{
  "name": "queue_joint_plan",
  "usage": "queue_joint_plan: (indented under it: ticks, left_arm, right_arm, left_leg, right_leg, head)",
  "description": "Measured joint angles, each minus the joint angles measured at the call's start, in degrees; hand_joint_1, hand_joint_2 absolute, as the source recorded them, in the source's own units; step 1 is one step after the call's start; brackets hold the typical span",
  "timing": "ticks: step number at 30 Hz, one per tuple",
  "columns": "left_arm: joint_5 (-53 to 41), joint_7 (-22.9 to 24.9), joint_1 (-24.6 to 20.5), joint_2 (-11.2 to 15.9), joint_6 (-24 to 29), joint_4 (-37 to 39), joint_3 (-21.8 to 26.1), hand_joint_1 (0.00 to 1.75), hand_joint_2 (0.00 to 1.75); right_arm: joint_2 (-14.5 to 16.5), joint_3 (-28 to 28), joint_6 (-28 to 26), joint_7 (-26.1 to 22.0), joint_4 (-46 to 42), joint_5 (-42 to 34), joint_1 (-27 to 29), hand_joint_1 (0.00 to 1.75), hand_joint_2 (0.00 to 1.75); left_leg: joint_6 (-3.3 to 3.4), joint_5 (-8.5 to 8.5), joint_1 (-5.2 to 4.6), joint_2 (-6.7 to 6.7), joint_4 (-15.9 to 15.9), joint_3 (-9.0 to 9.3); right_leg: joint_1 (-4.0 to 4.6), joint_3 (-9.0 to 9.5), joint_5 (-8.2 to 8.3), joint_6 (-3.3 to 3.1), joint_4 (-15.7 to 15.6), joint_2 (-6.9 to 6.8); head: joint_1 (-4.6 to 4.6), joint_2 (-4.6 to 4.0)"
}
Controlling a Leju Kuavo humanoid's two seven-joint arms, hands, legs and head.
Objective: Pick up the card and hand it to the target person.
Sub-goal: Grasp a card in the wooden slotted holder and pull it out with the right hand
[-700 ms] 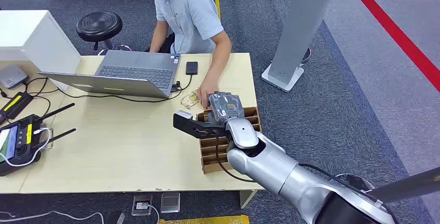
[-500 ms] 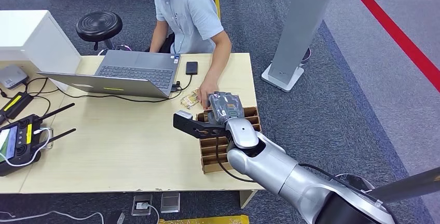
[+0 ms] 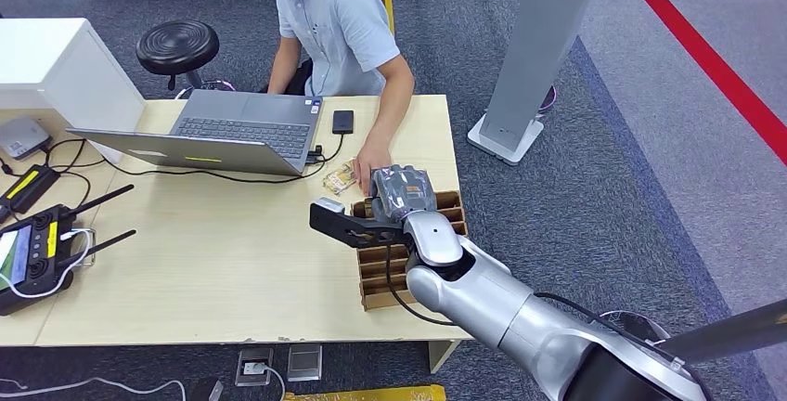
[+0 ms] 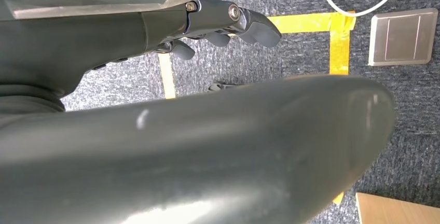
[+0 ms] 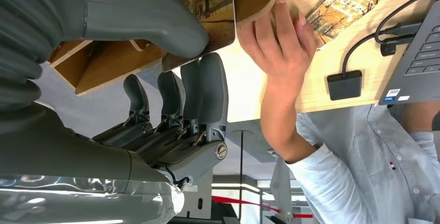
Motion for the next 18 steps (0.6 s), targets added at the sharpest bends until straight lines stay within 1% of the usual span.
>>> queue_joint_plan:
  ticks: [9,18]
  left_arm:
    - [0.0,0.0,0.0,0.0,0.0,0.0,0.0,0.0,0.0]
    - [-0.9,-0.4,0.0,0.0,0.6,0.0,-0.2,0.0,0.0]
  right_arm:
    - [0.0,0.0,0.0,-0.2,0.1,-0.3,0.0,1.36,1.75]
    - [0.0,0.0,0.0,-0.4,0.1,-0.8,-0.1,1.36,1.75]
  left_leg:
    - [0.0,0.0,0.0,0.0,0.0,0.01]
    - [0.0,0.0,0.0,0.0,0.0,0.04]
  right_leg:
    - [0.0,0.01,0.0,0.0,0.0,0.0]
    - [0.0,0.03,0.0,0.0,0.0,0.0]
  head:
    - [0.0,0.0]
    - [0.0,0.0]
